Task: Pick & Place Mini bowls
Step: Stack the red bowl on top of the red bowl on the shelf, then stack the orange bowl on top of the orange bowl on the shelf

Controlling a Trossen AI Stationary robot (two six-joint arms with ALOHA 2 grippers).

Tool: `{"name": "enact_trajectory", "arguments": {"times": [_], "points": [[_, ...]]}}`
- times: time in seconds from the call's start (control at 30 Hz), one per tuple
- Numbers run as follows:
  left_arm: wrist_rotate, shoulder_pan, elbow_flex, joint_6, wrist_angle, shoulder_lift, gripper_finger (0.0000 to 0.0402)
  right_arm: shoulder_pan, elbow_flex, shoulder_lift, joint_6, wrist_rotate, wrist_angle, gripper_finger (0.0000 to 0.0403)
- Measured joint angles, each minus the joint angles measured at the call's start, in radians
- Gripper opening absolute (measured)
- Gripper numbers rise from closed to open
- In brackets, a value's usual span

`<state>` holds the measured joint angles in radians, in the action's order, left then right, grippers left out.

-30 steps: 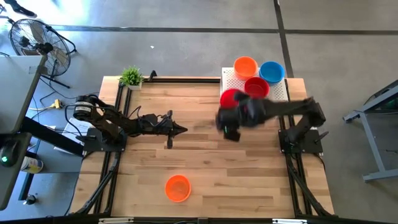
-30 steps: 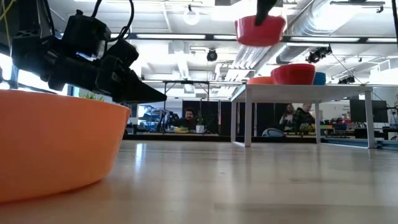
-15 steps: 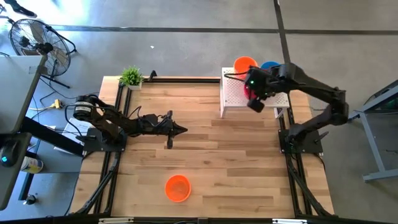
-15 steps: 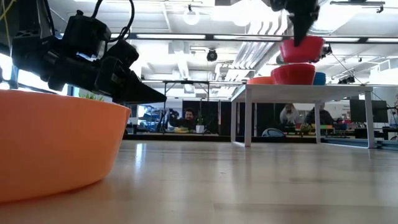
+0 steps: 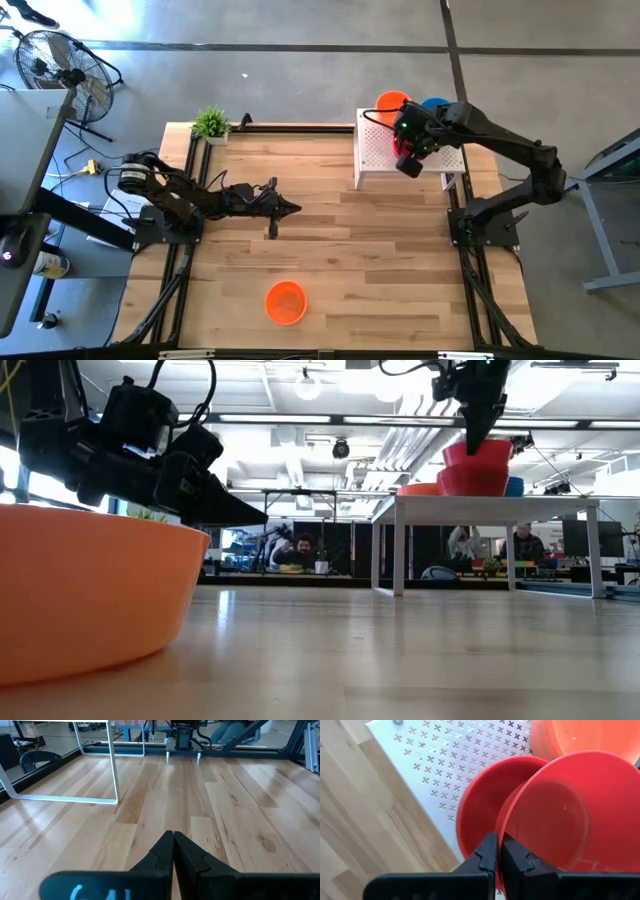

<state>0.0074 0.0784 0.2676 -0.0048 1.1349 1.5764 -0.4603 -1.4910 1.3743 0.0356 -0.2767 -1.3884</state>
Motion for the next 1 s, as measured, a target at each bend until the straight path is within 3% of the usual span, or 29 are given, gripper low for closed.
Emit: {"name": "enact_trajectory", "arguments": {"times": [0.27,0.43,0.8,1.0], "points": [[0.001,0.0,0.0,-0.01,0.0,0.0,0.0009,0.0,0.0,0.0,-0.016,0.09,0.007,0.0002],[0.0,0.0,0.0,-0.011,0.0,0.0,0.0009,0.0,0.0,0.0,-0.018,0.094,0.014,0.0005],[0.0,0.0,0.0,-0.011,-0.006,0.0,0.0009,0.001,0.0,0.0,-0.041,0.079,0.014,0.0071],[0.0,0.0,0.0,-0.011,-0.008,0.0,0.0009,0.012,0.0,0.0,-0.042,0.097,0.014,0.0057]]}}
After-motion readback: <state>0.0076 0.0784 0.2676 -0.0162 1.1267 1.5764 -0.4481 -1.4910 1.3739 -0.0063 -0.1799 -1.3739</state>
